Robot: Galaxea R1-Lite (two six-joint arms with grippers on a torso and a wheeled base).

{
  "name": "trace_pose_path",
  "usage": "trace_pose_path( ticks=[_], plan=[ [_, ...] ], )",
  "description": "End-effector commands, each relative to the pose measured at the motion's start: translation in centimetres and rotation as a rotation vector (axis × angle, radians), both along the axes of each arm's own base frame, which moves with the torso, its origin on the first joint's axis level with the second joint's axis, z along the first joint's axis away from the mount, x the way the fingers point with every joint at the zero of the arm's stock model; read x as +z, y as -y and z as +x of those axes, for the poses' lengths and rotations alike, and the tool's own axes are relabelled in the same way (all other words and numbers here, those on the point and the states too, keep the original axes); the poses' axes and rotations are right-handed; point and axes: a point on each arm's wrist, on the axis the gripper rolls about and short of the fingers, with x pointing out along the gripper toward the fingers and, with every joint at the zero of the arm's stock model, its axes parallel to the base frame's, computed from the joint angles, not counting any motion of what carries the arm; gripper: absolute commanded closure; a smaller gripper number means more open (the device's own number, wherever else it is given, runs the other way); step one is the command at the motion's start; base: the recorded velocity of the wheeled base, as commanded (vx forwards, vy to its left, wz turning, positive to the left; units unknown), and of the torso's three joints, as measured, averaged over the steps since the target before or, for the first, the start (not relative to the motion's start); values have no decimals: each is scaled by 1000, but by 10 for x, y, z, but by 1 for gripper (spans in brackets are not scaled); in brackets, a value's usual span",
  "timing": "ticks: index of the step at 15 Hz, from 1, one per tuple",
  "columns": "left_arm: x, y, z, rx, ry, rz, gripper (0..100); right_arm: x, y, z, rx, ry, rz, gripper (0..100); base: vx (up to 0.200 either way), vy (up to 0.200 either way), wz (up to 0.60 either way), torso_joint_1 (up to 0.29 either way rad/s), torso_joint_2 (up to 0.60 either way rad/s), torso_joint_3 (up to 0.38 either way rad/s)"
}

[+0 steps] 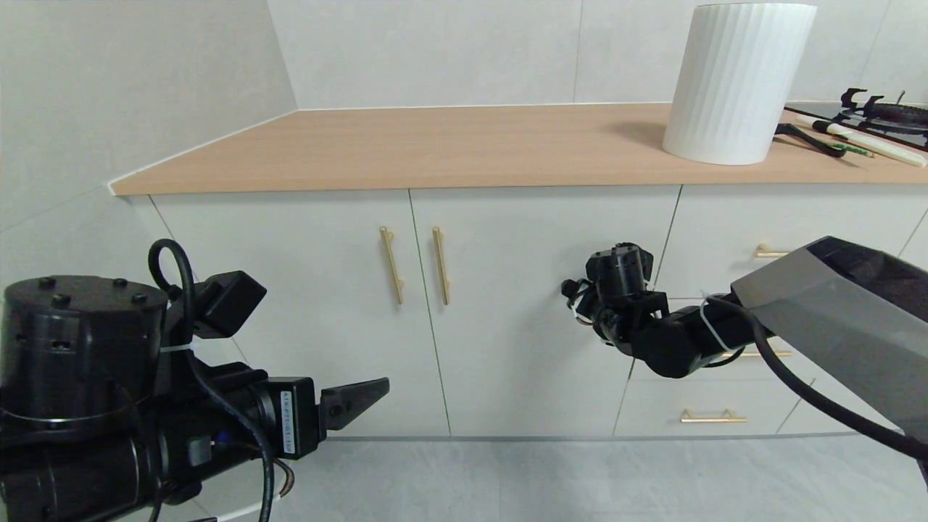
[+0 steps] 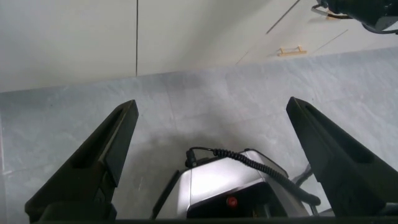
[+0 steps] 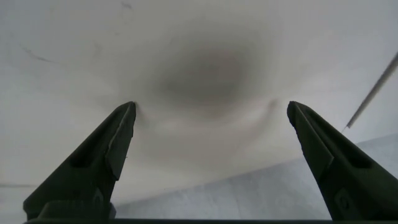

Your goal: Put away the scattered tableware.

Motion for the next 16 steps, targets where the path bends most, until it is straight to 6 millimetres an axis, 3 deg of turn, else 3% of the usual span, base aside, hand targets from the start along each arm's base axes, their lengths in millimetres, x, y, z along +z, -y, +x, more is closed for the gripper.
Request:
trace_pose_path(
  ticks=[1, 4, 6, 7, 9, 10, 11, 12, 14, 16],
  plan=[
    [0, 0, 0, 0, 2, -1, 0, 21, 1, -17, 26, 22, 15, 0, 0, 0, 0, 0, 0, 0],
    [11, -5, -8, 0, 51, -22, 0, 66, 11, -62, 72, 67, 17, 0, 0, 0, 0, 0, 0, 0],
    [23, -13, -19, 5, 111, -56, 0, 99, 33, -102, 100, 119, -34, 0, 0, 0, 0, 0, 0, 0],
    [32, -24, -29, 29, 159, -83, 0, 121, 52, -133, 110, 172, -47, 0, 0, 0, 0, 0, 0, 0],
    [34, -41, -52, 57, 215, -112, 0, 143, 83, -184, 117, 241, -85, 0, 0, 0, 0, 0, 0, 0],
    [31, -53, -69, 71, 253, -127, 0, 146, 103, -219, 123, 273, -121, 0, 0, 0, 0, 0, 0, 0],
    [28, -59, -80, 76, 279, -127, 0, 146, 115, -239, 127, 294, -145, 0, 0, 0, 0, 0, 0, 0],
    [21, -71, -101, 83, 341, -114, 0, 141, 139, -278, 127, 342, -181, 0, 0, 0, 0, 0, 0, 0],
    [11, -88, -130, 125, 416, -91, 0, 116, 176, -335, 106, 405, -282, 0, 0, 0, 0, 0, 0, 0],
    [1, -103, -165, 163, 453, -81, 0, 83, 205, -375, -56, 418, -396, 0, 0, 0, 0, 0, 0, 0]
  ],
)
